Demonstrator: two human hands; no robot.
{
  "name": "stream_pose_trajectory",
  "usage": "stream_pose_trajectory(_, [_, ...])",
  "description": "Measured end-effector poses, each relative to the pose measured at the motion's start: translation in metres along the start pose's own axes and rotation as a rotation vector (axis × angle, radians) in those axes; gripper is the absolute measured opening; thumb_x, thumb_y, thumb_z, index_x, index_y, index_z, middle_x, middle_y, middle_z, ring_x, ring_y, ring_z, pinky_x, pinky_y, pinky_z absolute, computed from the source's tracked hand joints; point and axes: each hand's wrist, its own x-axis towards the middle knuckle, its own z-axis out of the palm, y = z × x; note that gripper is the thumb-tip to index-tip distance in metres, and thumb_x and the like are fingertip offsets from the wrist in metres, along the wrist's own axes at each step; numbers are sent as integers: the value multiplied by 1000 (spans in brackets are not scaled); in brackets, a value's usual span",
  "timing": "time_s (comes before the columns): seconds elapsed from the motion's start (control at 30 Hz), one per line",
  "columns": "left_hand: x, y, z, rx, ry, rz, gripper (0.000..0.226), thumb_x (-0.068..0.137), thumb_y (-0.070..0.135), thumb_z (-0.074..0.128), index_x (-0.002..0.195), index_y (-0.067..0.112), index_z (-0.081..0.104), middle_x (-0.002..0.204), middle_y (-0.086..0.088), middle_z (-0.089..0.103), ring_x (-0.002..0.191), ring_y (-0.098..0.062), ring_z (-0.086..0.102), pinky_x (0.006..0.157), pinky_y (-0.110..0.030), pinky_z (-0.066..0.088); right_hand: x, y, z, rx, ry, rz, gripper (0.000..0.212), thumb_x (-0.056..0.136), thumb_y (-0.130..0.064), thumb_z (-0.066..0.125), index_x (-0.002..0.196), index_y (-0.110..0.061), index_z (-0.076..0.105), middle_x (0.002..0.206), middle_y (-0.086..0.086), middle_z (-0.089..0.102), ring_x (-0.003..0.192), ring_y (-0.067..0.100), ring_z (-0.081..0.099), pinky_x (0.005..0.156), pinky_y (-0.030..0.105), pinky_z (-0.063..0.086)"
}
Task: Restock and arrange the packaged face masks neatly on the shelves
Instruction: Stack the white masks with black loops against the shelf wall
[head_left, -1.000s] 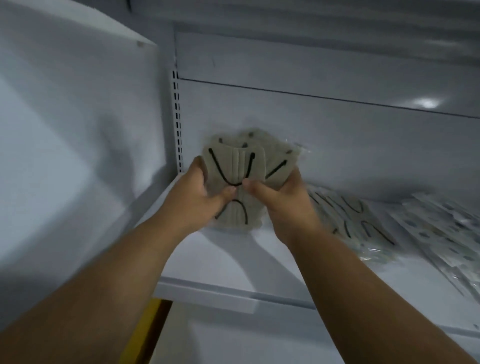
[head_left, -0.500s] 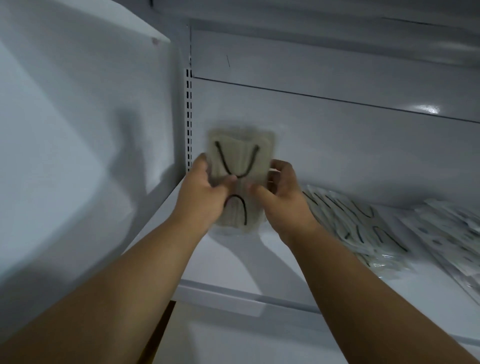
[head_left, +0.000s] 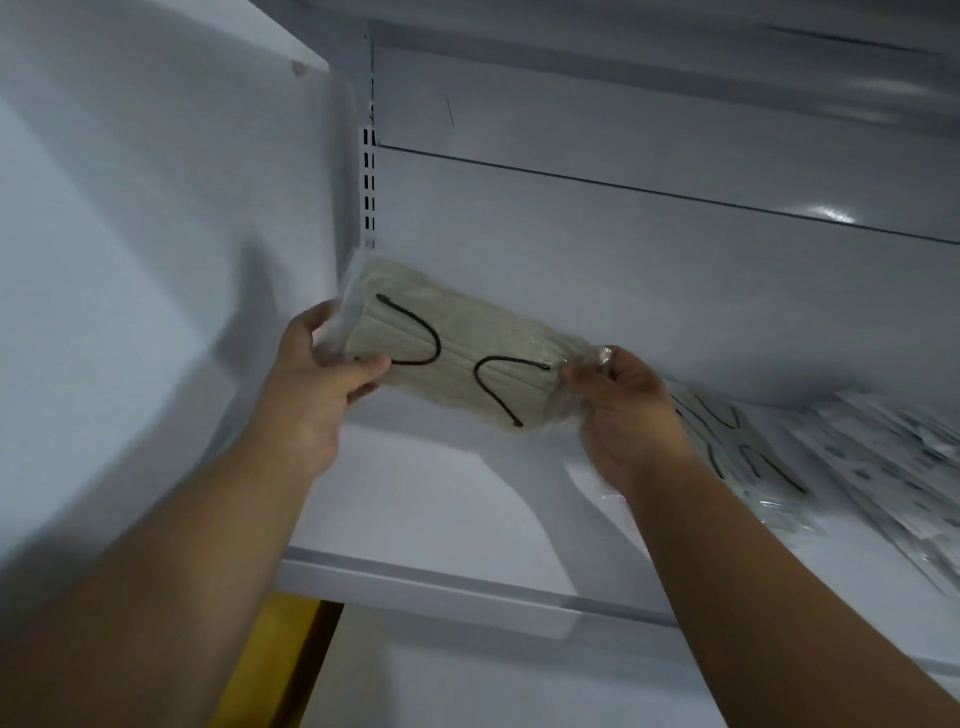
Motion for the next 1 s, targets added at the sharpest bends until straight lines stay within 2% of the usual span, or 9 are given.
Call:
stream_pose_trajectory(0.1, [-5,0,-15,374,-117,-7,47,79,-11,74,108,20,55,91,5,70,80,-7,66,73,-17,55,0,7,-7,-75,-14,-22,11,77,-3,71,82,-10,64,83,17,65,75,27,62,73,41,51])
stream_pose_trajectory(0.2, [-8,0,-21,577,-168,-99,38,78,6,83,90,29,54,96,2,66,88,-15,63,87,-34,53,-7,20,-7,-139,-34,4,17,84,5,67,89,-11,63,78,7,67,68,19,63,67,34,50])
stream_pose_trajectory(0.33, [-9,1,-21,479,-137,-63,58,75,8,85,120,26,54,106,7,67,98,-9,65,91,-34,52,-14,35,-8,-150,-95,80,29,79,9,70,103,-5,62,96,10,73,88,21,70,77,33,57])
stream_pose_trajectory(0.43, [-13,-9,-17,413,-201,-65,32,88,-6,68,99,20,54,69,22,67,66,8,62,73,-19,51,-20,36,-5,-171,-101,81,42,76,4,71,115,9,57,107,22,70,99,31,68,92,45,55])
stream_pose_trajectory(0.5, [-19,-11,-14,377,-189,-48,37,90,-11,62,89,23,48,57,26,61,57,11,59,67,-14,50,-22,33,-5,-181,-56,30,30,80,5,69,109,5,59,97,16,69,87,23,68,80,37,55])
stream_pose_trajectory(0.63, [-21,-13,-18,300,-135,-48,50,86,-14,63,107,30,55,95,13,71,88,1,68,93,-36,53,-25,28,-6,-176,62,-32,29,74,-3,74,98,-15,62,90,11,59,78,22,58,71,35,49])
stream_pose_trajectory(0.73, [-24,-11,-17,357,-94,31,68,89,-4,68,125,50,49,122,6,63,106,-5,64,97,-35,51,-29,31,-4,-164,105,-91,28,72,-9,69,97,-19,63,90,10,57,81,24,55,75,40,47])
stream_pose_trajectory(0.9, [-30,-11,-14,423,-145,84,57,87,8,73,117,53,55,107,4,63,99,-13,62,105,-50,49,-33,37,1,-173,52,-53,23,89,-3,64,108,-17,62,83,-6,69,73,8,63,67,23,50])
stream_pose_trajectory(1.0, [-32,-7,-14,336,-96,124,51,89,17,71,121,52,50,113,11,60,108,-4,60,107,-35,46,-31,35,2,-164,96,-79,16,84,-10,66,95,-20,62,74,-8,64,65,8,57,62,25,46])
